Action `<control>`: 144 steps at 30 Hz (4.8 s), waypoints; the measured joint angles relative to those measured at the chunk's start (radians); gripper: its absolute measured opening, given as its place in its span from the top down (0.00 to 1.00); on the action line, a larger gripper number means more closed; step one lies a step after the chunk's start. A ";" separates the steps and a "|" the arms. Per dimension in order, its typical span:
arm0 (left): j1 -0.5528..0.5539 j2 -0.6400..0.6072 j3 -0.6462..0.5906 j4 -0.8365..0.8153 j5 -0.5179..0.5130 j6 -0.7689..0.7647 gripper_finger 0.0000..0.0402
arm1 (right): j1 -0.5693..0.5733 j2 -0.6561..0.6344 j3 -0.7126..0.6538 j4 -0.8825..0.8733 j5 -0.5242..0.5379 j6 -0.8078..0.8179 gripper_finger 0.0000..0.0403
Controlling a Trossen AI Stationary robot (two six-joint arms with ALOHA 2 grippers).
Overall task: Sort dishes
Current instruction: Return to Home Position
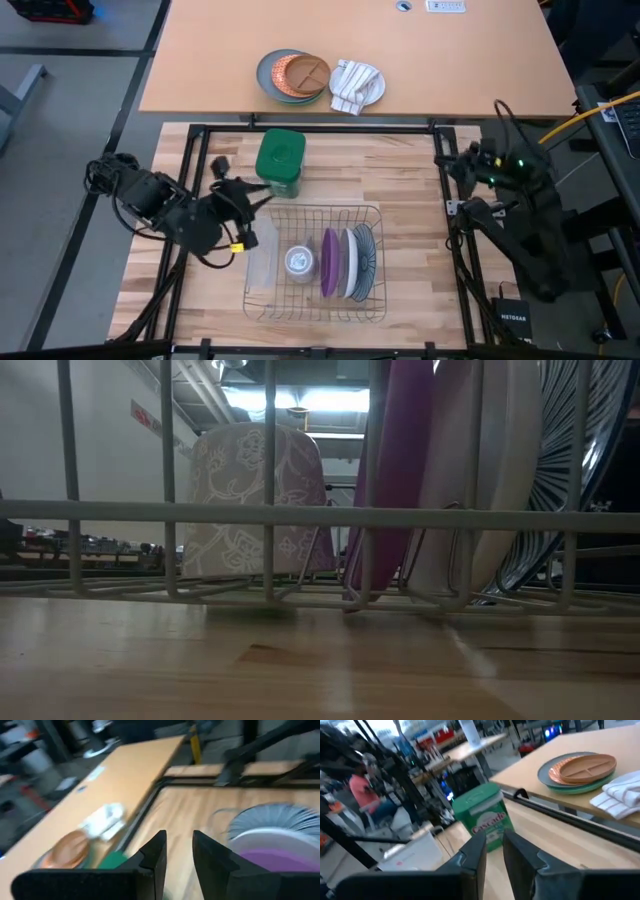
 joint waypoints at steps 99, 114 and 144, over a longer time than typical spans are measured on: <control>0.369 -1.516 -1.854 1.090 0.459 0.306 0.79 | 1.185 0.479 -0.295 0.880 0.928 -0.005 0.83; 0.369 -1.516 -1.854 1.090 0.459 0.309 0.79 | 1.257 0.179 -0.295 0.520 1.161 -0.058 0.83; 0.369 -1.516 -1.852 1.018 0.460 0.359 0.79 | 1.256 -0.251 -0.638 0.517 1.202 0.037 0.83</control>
